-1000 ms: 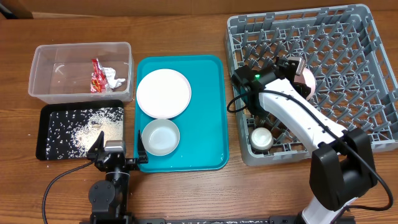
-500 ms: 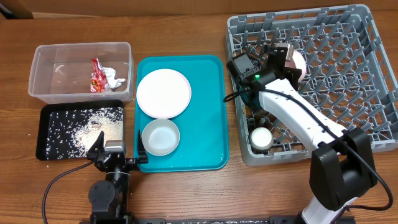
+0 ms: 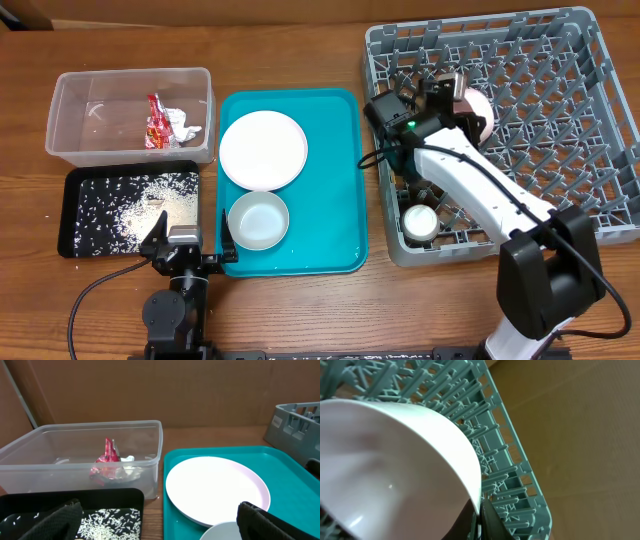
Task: Sort waste into correct bins and load items into the dishwasher
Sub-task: 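Carry the pink-rimmed bowl into the rack's upper right and release, then move the right gripper to the white bowl and grasp its rim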
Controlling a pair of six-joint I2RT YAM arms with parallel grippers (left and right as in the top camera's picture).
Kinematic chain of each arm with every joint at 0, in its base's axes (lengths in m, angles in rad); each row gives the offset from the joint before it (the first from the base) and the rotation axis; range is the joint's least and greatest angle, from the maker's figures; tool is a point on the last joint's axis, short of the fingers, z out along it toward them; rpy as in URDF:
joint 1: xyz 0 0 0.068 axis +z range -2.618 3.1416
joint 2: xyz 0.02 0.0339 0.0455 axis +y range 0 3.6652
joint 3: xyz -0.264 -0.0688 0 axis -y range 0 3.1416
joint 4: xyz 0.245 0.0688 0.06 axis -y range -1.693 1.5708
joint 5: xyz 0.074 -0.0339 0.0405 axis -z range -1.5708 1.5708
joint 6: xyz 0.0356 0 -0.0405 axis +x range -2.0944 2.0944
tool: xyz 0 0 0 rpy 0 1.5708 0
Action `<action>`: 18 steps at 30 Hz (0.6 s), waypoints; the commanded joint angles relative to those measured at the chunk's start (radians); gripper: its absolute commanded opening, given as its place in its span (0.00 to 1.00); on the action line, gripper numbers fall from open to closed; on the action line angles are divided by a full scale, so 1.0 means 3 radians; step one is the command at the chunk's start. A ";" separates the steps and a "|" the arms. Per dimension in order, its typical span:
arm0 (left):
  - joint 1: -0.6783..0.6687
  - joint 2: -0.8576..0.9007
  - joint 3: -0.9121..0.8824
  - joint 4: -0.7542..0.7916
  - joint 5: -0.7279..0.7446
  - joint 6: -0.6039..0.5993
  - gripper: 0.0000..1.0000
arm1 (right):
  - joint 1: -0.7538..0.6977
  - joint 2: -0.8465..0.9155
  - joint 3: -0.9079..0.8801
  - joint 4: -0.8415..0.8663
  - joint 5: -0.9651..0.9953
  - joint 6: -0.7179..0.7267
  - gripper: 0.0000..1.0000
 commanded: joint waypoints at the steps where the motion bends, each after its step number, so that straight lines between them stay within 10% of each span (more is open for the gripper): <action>1: 0.0014 -0.0036 -0.0017 0.0013 -0.0009 0.0052 1.00 | 0.0253 -0.0001 0.0004 -0.0042 -0.0092 -0.0047 0.04; 18: 0.0014 -0.0036 -0.0017 0.0013 -0.0009 0.0052 1.00 | 0.0532 -0.0003 0.0004 -0.0136 -0.0243 0.0093 0.04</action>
